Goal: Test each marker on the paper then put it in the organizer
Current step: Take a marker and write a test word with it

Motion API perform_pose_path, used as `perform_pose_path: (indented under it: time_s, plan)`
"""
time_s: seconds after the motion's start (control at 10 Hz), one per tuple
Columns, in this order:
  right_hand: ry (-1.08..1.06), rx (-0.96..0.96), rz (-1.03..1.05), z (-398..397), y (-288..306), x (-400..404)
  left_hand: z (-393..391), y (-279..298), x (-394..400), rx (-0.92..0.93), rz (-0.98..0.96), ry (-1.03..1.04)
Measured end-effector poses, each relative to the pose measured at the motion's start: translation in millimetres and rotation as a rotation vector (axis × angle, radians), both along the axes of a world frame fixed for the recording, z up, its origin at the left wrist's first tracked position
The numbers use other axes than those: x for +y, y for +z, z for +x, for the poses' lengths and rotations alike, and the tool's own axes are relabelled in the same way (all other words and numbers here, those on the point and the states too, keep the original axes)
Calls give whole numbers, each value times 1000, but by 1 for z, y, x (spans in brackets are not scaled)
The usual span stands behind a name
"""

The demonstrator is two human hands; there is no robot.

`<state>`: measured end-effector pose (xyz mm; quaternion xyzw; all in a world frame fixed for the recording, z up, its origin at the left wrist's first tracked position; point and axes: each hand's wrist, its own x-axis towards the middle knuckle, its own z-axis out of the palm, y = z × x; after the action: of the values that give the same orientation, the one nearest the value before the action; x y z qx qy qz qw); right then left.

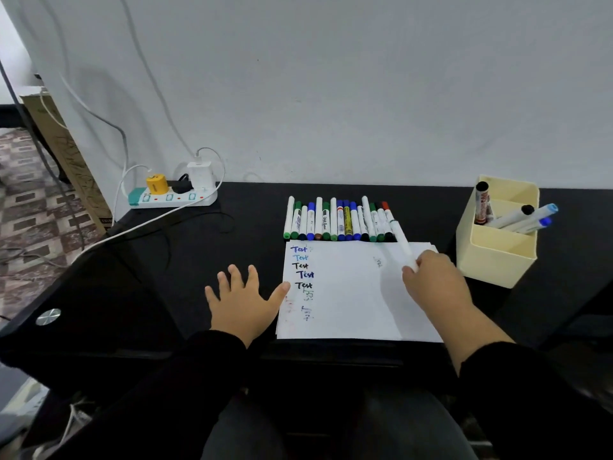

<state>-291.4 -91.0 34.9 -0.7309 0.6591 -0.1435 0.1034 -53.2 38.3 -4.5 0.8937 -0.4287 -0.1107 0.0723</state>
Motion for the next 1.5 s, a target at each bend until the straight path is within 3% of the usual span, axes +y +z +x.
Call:
perform_pose_path:
  time_s: [0.3,0.5,0.9,1.1,1.5]
  plan:
    - [-122,112,82,-23,-17,-3,-1,-6,-2,-101,64,-18]
    - [-94,140,107,-32,-21,-6,-2,-7,-2,-115,61,-19]
    - [158,392,-183,-32,4,-11,-3,-5,0,-103,50,-21]
    - [277,350,-251,-7,16,-35,-2,-5,-2,-100,73,-17]
    - [194,303,-27,43,6,-99,0,-6,-6,-109,76,-6]
